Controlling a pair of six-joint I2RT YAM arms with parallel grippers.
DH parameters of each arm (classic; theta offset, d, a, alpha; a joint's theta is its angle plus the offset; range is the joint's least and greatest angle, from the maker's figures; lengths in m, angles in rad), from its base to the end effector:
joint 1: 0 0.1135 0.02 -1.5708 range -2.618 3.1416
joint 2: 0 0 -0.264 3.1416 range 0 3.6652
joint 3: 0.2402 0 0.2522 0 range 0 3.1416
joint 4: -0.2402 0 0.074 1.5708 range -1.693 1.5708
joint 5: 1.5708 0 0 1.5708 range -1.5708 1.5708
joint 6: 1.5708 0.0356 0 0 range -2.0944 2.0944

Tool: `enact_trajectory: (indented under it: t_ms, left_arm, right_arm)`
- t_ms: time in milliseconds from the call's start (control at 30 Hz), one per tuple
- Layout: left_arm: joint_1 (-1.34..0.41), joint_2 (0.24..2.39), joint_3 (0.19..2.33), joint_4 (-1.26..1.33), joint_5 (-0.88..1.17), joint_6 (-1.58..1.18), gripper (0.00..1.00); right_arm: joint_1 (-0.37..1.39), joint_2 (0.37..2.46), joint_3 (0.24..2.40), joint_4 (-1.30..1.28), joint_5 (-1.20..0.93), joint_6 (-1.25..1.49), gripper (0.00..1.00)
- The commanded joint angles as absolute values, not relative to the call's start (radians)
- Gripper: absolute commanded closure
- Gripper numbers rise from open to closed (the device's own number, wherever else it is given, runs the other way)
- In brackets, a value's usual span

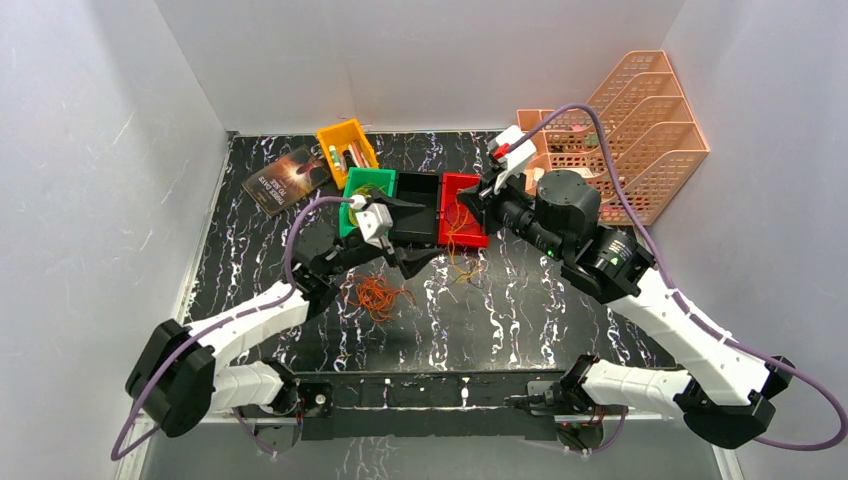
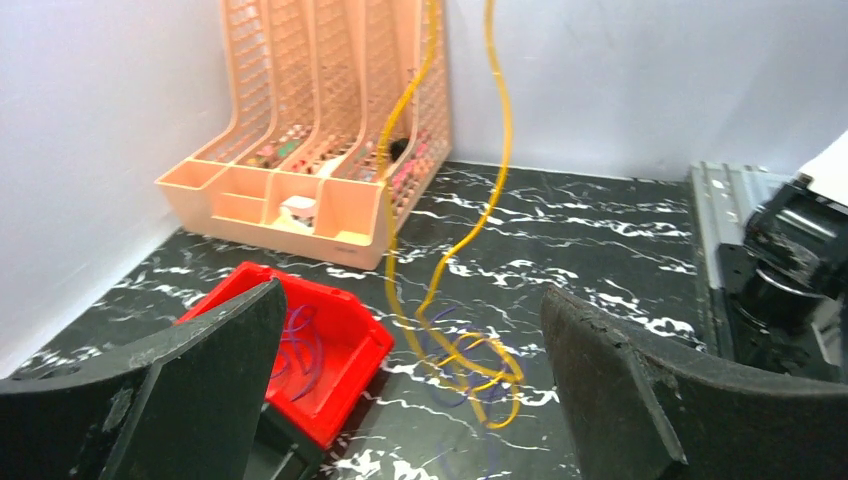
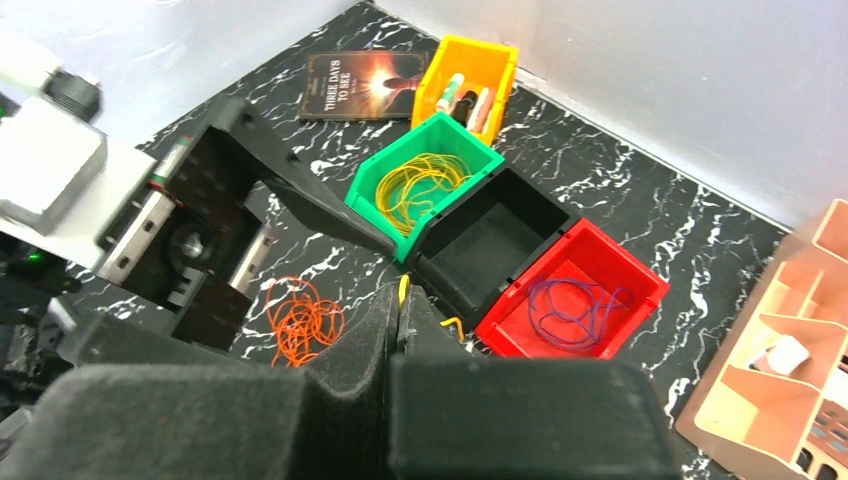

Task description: Untangle the cables

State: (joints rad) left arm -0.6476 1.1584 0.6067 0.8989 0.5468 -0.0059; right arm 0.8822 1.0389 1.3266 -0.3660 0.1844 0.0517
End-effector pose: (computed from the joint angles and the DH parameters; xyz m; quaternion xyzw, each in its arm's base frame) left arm 0.1902 -0.1670 0.3136 0.3842 0.4551 -0.3999 0.6967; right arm 0.1402 0.1600 0.4595 -0.2377 0.6942 0.2439 0.6341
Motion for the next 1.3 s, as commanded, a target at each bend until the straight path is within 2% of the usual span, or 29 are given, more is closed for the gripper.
enact_trajectory:
  t_ms: [0,200,267,500,600,867,1267]
  left_arm:
    - [-0.709,1.213,0.655,0.996,0.622,0.032,0.02]
    - [-0.766,1.318,0.682,1.050,0.540,0.021,0.02]
    - [-0.767,1.355,0.682,1.090,0.481,-0.003,0.06]
    - [-0.767,1.413,0.671,1.144,0.378,-0.052,0.34]
    - [-0.767,1.423,0.652,1.144,0.380,-0.065,0.54]
    - [-0.767,1.424,0.562,1.144,0.356,-0.107,0.75]
    - [-0.767,1.463,0.425,1.143,0.389,-0.178,0.77]
  right_arm:
    - [0.884,1.042,1.383,-0.308,0.102,0.077,1.00]
    - [0.883,1.054,1.389,-0.307,0.048,0.087,1.00]
    - [0.884,1.052,1.392,-0.307,0.025,0.087,1.00]
    - [0.884,1.031,1.389,-0.301,-0.011,0.087,1.00]
    - [0.884,1.022,1.384,-0.298,-0.006,0.083,1.00]
    - [0.884,0.995,1.397,-0.293,0.029,0.061,1.00]
    - [0.884,0.933,1.450,-0.262,0.093,0.012,1.00]
